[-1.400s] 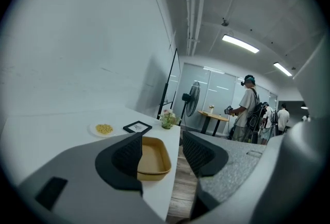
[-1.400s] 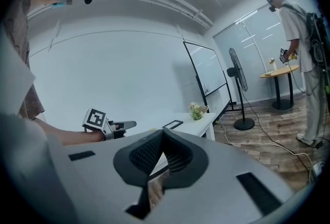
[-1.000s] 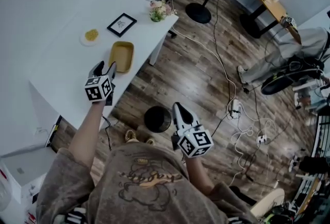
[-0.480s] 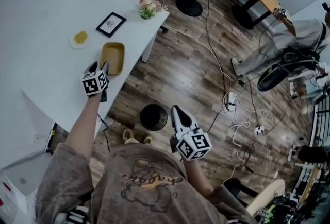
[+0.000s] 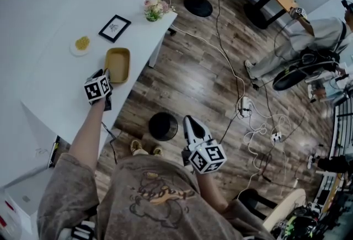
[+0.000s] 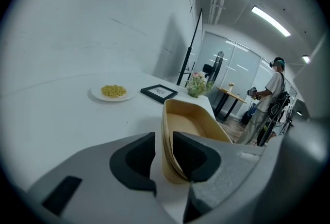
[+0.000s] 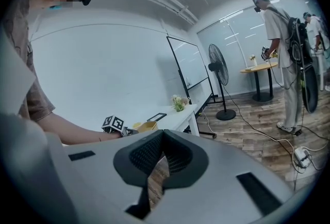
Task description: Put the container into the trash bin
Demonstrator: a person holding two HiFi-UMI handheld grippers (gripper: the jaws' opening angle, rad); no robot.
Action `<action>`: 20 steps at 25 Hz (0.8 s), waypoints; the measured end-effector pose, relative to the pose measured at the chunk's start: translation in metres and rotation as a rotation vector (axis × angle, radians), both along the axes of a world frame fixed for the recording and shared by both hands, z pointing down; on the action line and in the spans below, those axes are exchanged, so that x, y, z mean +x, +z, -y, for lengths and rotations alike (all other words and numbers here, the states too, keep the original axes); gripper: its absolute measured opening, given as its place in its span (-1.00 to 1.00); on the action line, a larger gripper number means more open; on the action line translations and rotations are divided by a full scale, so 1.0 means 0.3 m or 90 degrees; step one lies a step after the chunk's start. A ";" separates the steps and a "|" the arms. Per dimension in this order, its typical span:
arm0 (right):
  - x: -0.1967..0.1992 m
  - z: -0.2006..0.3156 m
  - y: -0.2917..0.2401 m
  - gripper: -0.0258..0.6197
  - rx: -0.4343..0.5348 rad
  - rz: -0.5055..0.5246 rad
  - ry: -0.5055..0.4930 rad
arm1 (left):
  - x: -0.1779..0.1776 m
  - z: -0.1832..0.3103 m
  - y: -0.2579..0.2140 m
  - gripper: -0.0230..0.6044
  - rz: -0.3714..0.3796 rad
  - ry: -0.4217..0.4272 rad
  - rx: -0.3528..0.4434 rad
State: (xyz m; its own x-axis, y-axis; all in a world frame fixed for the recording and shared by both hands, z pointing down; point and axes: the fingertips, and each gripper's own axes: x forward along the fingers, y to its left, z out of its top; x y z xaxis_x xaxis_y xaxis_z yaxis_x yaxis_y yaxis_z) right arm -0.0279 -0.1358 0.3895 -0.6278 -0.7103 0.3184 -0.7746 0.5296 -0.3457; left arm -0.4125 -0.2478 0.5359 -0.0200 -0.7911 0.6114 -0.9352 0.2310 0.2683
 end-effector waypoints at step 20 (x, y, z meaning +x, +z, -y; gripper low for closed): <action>0.019 -0.068 -0.002 -0.92 0.000 -0.005 0.011 | 0.013 -0.024 -0.130 -0.85 0.017 0.007 0.036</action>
